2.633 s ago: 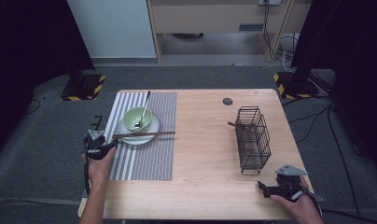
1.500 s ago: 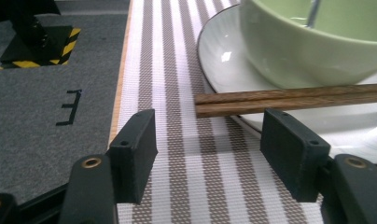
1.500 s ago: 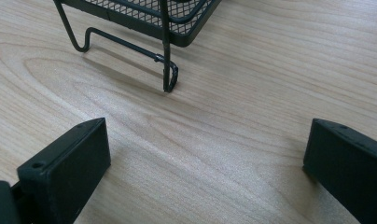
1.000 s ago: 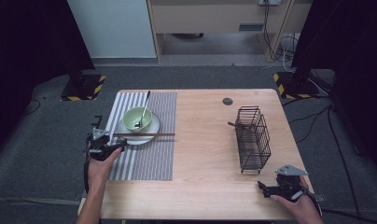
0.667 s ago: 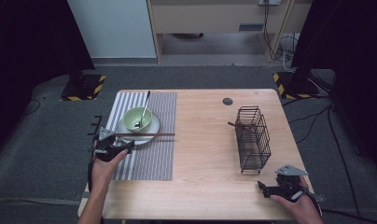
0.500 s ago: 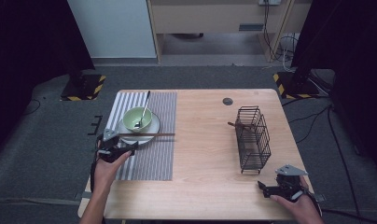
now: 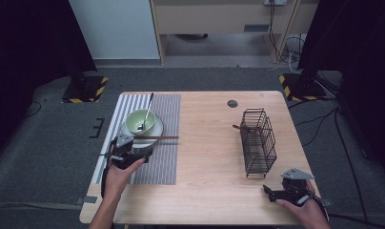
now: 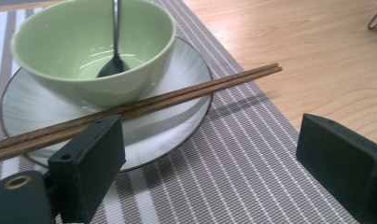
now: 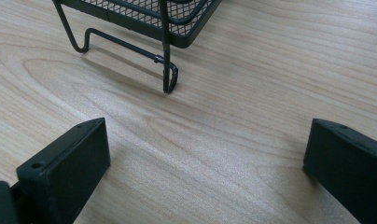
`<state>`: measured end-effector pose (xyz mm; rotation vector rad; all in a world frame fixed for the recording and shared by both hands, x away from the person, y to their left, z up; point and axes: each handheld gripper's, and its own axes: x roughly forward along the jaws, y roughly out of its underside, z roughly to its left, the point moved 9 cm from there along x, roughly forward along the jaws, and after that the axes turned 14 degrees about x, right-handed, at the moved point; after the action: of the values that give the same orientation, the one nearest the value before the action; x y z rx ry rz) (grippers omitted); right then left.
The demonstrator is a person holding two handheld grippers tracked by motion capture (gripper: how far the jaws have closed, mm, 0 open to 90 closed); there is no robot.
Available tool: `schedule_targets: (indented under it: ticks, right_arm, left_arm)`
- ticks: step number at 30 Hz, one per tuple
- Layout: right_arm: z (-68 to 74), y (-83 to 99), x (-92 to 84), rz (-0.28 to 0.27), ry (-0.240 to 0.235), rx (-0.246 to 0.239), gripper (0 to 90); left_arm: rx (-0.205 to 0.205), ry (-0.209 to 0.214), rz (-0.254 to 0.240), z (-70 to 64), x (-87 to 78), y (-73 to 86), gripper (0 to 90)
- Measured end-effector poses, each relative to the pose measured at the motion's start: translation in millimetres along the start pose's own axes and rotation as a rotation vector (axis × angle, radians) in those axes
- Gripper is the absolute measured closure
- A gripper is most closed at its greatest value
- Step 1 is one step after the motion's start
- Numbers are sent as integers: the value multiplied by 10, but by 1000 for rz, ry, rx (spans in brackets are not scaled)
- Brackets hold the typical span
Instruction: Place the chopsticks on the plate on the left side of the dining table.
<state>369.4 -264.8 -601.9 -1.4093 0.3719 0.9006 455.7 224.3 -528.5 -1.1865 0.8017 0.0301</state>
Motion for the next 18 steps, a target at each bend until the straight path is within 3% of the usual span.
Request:
schedule_targets:
  ticks: [4, 12, 18]
  right_arm:
    - [0, 0, 0, 0, 0, 0, 5]
    - [1, -1, 1, 0, 0, 0, 5]
    - [0, -1, 1, 0, 1, 0, 4]
  left_arm:
    - [27, 18, -1, -114, 10, -46, 75]
    - [54, 102, -23, -439, 69, -186, 75]
    - [88, 138, -19, -637, 136, -264, 75]
